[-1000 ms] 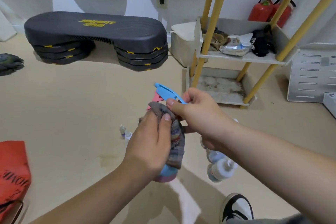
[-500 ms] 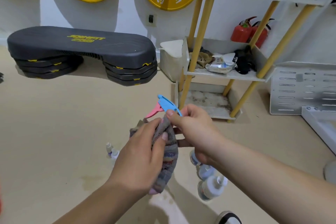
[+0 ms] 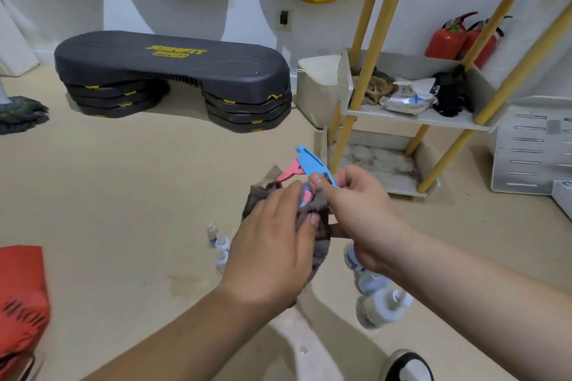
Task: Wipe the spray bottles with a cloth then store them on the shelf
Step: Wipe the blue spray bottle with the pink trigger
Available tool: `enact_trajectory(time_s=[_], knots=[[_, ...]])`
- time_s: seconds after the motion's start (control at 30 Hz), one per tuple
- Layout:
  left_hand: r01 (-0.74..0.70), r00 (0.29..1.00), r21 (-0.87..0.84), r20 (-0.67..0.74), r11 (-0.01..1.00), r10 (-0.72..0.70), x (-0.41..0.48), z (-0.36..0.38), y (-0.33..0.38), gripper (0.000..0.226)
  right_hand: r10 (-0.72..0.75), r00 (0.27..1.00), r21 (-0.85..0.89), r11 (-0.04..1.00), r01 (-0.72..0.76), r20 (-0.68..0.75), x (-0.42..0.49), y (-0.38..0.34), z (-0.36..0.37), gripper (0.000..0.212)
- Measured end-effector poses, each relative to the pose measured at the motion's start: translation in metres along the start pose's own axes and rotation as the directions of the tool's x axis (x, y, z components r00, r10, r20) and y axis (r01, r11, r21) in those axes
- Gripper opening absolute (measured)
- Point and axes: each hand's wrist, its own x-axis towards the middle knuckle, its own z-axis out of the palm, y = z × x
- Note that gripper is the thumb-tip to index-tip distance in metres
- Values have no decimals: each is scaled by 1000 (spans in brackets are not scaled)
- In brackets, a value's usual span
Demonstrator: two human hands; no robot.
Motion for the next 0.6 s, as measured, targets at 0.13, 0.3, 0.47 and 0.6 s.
enact_trajectory(time_s=[0.13,0.3,0.47,0.6], knots=[[319,946,-362,64,876,-317,-2,-2,-22,34,-13,994,193,981,35,-112,9,-21,-17,23],[601,670,-793,436,96,-600,-4,2,-9,29,115,985,261,962,-77,-133,16,-16,-27,24],[645,649,-757,469,106,-599,-5,10,-7,34,166,983,182,972,-150,-74,16,-12,-30,21],[670,667,-628,277,396,-691,-5,6,-20,28,129,990,92,988,-123,-63,14,-7,-30,25]])
